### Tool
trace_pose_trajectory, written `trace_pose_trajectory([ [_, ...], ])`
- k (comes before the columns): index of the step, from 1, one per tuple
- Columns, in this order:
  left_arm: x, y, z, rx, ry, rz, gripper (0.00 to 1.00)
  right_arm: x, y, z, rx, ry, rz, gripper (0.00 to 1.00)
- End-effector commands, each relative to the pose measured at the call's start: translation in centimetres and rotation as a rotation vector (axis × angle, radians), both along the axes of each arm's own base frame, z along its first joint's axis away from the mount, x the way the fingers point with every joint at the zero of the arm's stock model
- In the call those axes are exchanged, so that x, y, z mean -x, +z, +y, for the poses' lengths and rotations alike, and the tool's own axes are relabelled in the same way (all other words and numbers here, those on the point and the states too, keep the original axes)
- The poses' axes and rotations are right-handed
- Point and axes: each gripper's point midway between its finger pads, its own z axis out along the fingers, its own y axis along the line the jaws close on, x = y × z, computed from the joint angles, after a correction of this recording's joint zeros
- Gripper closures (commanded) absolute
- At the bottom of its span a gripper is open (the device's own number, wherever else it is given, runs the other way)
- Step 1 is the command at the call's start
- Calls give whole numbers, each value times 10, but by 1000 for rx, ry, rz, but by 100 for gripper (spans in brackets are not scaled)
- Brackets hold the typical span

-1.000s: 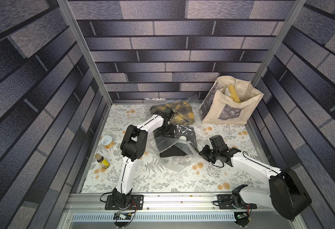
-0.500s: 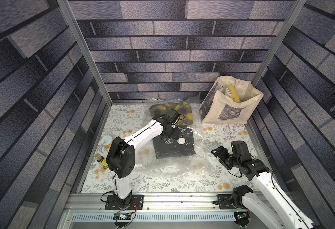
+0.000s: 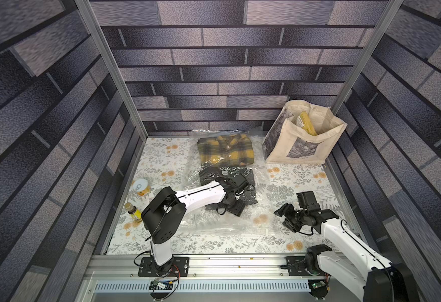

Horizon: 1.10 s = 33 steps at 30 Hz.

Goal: Place the folded shirt into the vacuum bag
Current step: Adjust the vacuum bag at the center of the board.

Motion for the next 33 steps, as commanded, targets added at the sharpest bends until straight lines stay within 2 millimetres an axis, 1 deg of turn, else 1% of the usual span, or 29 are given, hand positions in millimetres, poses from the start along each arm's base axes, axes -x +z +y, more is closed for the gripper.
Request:
trace_pose_trajectory([
  [1, 2, -12, -4, 24, 32, 20, 26, -1, -4, 15, -46, 71, -29, 35],
  [2, 2, -15, -1, 12, 38, 30, 26, 1, -7, 19, -58, 86, -22, 36],
  [4, 1, -11, 1, -3, 33, 9, 26, 5, -12, 25, -72, 112, -10, 36],
  [5, 0, -3, 0, 9, 26, -8, 26, 7, -15, 27, -74, 123, -2, 37],
  [7, -1, 16, -4, 47, 13, -34, 26, 8, -14, 31, -91, 139, -2, 41],
  [9, 3, 40, -11, 87, -42, -90, 25, 4, -4, 37, -132, 143, -30, 50],
  [12, 12, 70, -20, 96, -172, -226, 22, 1, 18, 43, -185, 134, -67, 70],
  [15, 28, 91, -36, 95, -366, -422, 17, 1, 35, 43, -209, 112, -86, 82],
  [17, 44, 98, -46, 86, -495, -541, 11, 0, 42, 44, -222, 101, -94, 89],
  [20, 65, 95, -55, 80, -601, -556, 4, -4, 51, 45, -233, 80, -107, 95],
  [22, 71, 87, -57, 35, -647, -564, 1, -7, 56, 45, -236, 72, -116, 98],
  [27, 67, 71, -64, -108, -722, -644, 1, -14, 68, 47, -243, 70, -131, 100],
  [29, 67, 66, -67, -133, -745, -658, 2, -17, 73, 47, -241, 72, -139, 100],
  [33, 74, 56, -74, -149, -796, -662, 4, -23, 79, 48, -241, 70, -151, 100],
])
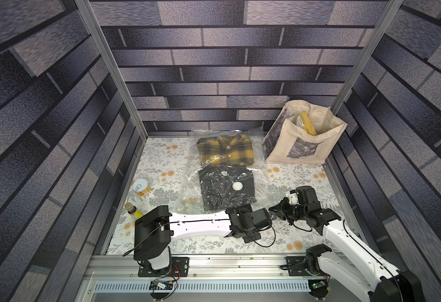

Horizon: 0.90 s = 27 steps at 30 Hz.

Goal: Place the folded shirt into the vacuum bag
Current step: Adjust the vacuum bag at the center of the board.

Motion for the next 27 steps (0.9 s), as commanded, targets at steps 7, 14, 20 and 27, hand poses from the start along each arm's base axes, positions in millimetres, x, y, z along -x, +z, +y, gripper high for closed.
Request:
trace_pose_trajectory([
  [7, -26, 0, -10, -41, -7, -180, 12, -14, 20, 4, -9, -5, -31, 100],
  [14, -29, 9, -8, 33, -17, -222, 36, -22, 23, 3, -5, -14, -39, 100],
  [20, -37, 26, -2, 133, -9, -184, 68, -31, 32, 1, 13, 0, -57, 94],
  [27, -55, 39, 13, 212, 51, -81, 85, -47, 48, -13, 66, 19, -92, 67],
])
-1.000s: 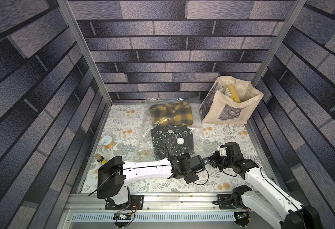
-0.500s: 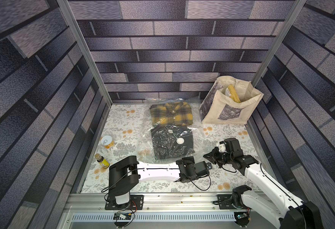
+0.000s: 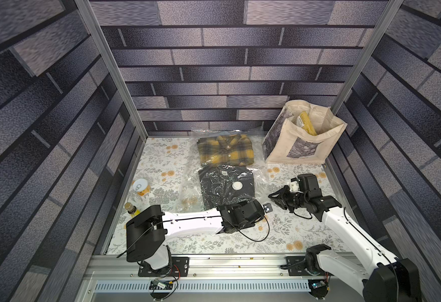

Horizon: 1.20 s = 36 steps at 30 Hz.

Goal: Place the folded shirt into the vacuum bag
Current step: Adjust the vacuum bag at the center of the board.

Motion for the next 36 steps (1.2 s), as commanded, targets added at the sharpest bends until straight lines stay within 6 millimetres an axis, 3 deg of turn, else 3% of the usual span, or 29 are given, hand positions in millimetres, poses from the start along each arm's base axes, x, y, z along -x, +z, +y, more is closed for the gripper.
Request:
trace_pose_trajectory([
  [1, -4, 15, 5, 90, 11, 65, 86, -4, 12, -8, 58, 48, -34, 62],
  [4, -14, 23, 11, 143, 44, 109, 86, -13, 30, -25, 165, 75, -92, 49],
  [8, -32, 35, 22, 237, 121, 164, 86, -23, 55, -49, 341, 113, -178, 41],
  [11, -42, 45, 28, 324, 164, 214, 84, -29, 63, -69, 509, 140, -226, 33],
  [14, -53, 53, 35, 398, 204, 243, 84, -29, 57, -73, 610, 221, -280, 26],
  [19, -69, 64, 42, 506, 264, 327, 84, -25, 35, -52, 765, 440, -374, 27],
  [23, -71, 67, 40, 546, 274, 371, 83, -23, 34, -18, 721, 589, -451, 29],
  [28, -67, 67, 36, 588, 284, 449, 83, -17, 56, 16, 667, 732, -623, 30],
  [34, -57, 73, 32, 621, 240, 495, 82, -3, 74, 31, 635, 878, -795, 33],
  [36, -52, 74, 31, 624, 218, 503, 82, -5, 92, 36, 648, 910, -873, 33],
])
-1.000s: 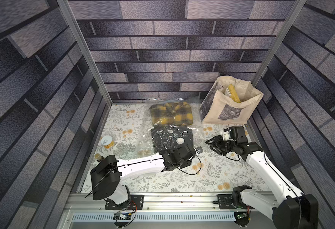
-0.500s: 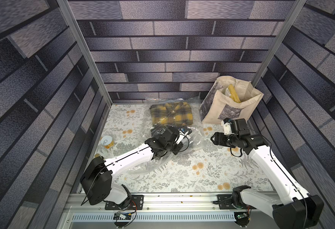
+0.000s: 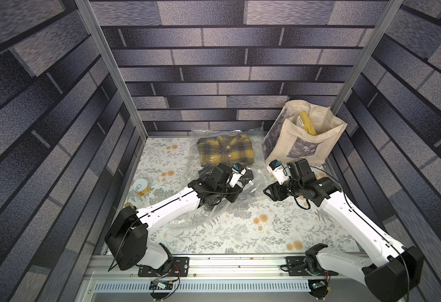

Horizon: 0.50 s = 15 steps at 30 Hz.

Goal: Place the folded shirt into the vacuum bag
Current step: Adjust the vacuum bag at the center of the board.

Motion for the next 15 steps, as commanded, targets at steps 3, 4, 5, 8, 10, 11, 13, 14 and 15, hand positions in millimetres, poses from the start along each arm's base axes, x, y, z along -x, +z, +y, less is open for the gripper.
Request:
trace_pose_trajectory([
  [3, 11, 19, -5, 72, -55, -7, 82, -3, 45, 17, 3, 193, -178, 33],
  [4, 13, 19, -6, 67, -62, -10, 82, -5, 46, 17, 18, 208, -188, 33],
  [5, 15, 18, -7, 61, -73, -12, 82, -7, 46, 18, 33, 227, -195, 33],
  [8, 19, 17, -9, 42, -96, -26, 82, -6, 41, 24, 55, 312, -176, 32],
  [10, 20, 17, -10, 39, -101, -32, 83, -8, 34, 26, 77, 348, -150, 31],
  [11, 20, 16, -10, 36, -100, -30, 83, -11, 29, 27, 84, 359, -140, 31],
  [13, 21, 14, -10, 31, -101, -27, 83, -11, 22, 32, 70, 389, -106, 32],
  [14, 22, 13, -10, 28, -103, -26, 84, -12, 18, 34, 62, 398, -85, 32],
  [15, 22, 12, -10, 26, -104, -23, 84, -14, 16, 35, 64, 398, -76, 32],
])
